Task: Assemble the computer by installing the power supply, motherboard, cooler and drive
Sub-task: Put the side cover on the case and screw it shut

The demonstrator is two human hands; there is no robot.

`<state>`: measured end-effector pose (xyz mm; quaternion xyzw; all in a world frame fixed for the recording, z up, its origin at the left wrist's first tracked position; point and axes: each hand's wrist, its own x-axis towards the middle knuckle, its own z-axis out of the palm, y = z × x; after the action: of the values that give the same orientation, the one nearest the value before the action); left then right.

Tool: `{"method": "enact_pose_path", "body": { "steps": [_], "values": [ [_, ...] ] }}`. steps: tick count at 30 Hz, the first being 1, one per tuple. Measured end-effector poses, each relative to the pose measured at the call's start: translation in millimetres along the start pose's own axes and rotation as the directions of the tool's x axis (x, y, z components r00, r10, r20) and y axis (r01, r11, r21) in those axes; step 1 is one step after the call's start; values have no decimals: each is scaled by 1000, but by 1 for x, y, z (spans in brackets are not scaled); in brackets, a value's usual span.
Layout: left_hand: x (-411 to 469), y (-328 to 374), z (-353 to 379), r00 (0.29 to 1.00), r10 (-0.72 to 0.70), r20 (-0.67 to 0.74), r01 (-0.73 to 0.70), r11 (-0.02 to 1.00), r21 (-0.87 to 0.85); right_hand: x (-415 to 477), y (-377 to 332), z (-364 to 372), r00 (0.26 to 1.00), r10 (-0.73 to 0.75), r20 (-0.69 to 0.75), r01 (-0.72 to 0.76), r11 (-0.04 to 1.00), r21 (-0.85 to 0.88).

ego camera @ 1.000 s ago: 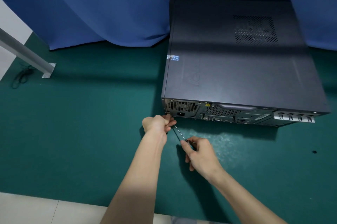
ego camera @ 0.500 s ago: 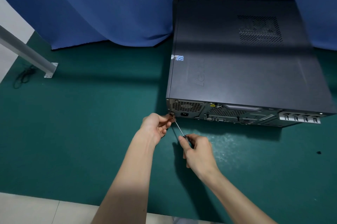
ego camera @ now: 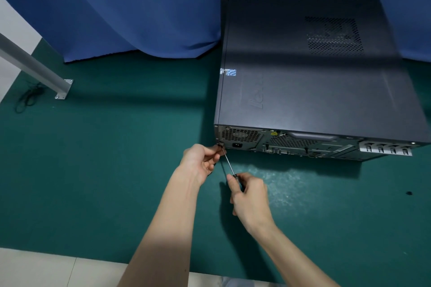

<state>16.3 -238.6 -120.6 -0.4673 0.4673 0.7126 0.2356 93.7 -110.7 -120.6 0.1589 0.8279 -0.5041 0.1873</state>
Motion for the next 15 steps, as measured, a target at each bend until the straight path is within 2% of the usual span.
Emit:
{"method": "enact_pose_path", "body": {
  "steps": [3,4,6,8,9,12,15],
  "values": [
    [-1,-1,0,999,31,-19,-31,999,23,-2,-1,4,999,-44,-26,40,991,-127],
    [-2,-1,1,998,51,-32,-50,998,39,-3,-3,6,999,-34,-22,32,992,-120],
    [-4,-4,2,993,108,-53,-103,991,86,-4,-5,11,997,61,42,-67,986,151],
    [-8,-9,3,980,195,-38,-186,968,167,-6,-6,12,980,149,129,-192,872,451],
    [-10,-12,3,972,234,-13,-226,950,215,-7,-6,12,972,166,167,-231,807,544],
    [-14,-22,6,957,272,103,-290,922,256,-9,-8,12,949,160,271,-306,673,673],
    [-14,-25,11,935,346,85,-355,894,273,-7,-7,8,914,178,365,-390,635,667]
  ]
}}
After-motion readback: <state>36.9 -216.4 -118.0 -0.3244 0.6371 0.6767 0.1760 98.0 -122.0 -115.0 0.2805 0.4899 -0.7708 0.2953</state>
